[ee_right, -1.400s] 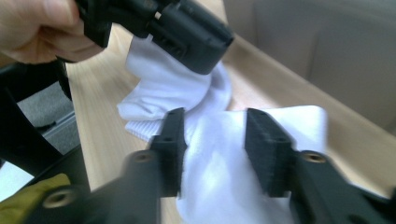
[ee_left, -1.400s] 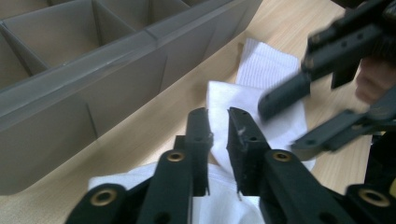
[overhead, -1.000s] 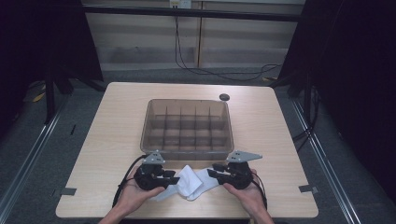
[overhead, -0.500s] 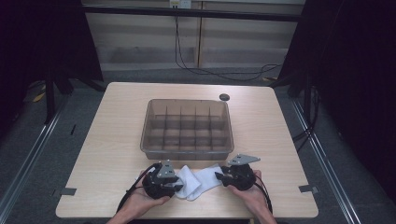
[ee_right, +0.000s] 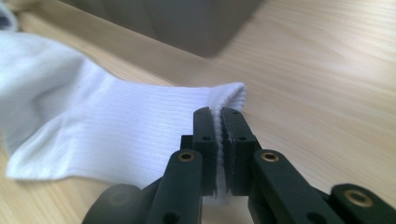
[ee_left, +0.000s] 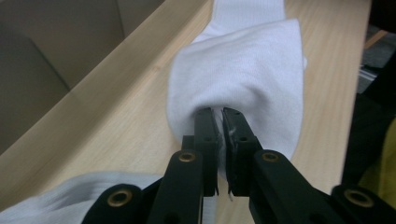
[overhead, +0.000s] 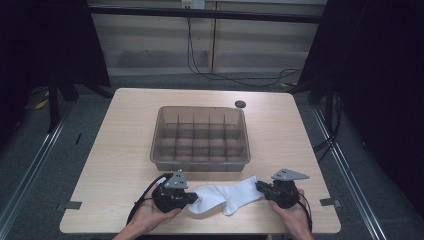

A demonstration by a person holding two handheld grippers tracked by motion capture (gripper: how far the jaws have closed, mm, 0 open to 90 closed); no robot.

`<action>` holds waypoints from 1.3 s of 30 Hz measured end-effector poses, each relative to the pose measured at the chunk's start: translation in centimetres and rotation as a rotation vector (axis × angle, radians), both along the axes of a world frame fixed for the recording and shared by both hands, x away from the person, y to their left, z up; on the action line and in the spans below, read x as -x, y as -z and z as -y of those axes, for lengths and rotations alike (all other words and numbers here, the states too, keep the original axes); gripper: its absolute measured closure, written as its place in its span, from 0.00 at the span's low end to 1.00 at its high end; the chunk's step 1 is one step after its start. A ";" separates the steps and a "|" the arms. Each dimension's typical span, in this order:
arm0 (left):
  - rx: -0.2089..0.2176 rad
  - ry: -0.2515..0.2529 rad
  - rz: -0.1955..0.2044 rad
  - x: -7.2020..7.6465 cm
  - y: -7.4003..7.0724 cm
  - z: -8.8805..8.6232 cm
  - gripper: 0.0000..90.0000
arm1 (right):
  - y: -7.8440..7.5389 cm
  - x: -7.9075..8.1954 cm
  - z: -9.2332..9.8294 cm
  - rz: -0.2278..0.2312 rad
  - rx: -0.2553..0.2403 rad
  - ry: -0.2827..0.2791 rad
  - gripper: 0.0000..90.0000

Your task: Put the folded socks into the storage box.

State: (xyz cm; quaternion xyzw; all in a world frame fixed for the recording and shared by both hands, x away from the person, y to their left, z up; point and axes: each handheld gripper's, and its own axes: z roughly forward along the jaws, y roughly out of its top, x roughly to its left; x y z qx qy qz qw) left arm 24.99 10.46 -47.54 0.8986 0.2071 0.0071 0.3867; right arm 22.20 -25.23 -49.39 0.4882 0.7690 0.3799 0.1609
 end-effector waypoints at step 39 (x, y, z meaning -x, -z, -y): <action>0.083 -0.142 -0.049 -1.0 -1.3 -5.4 0.72 | -0.2 -1.7 0.5 0.009 0.000 0.044 0.82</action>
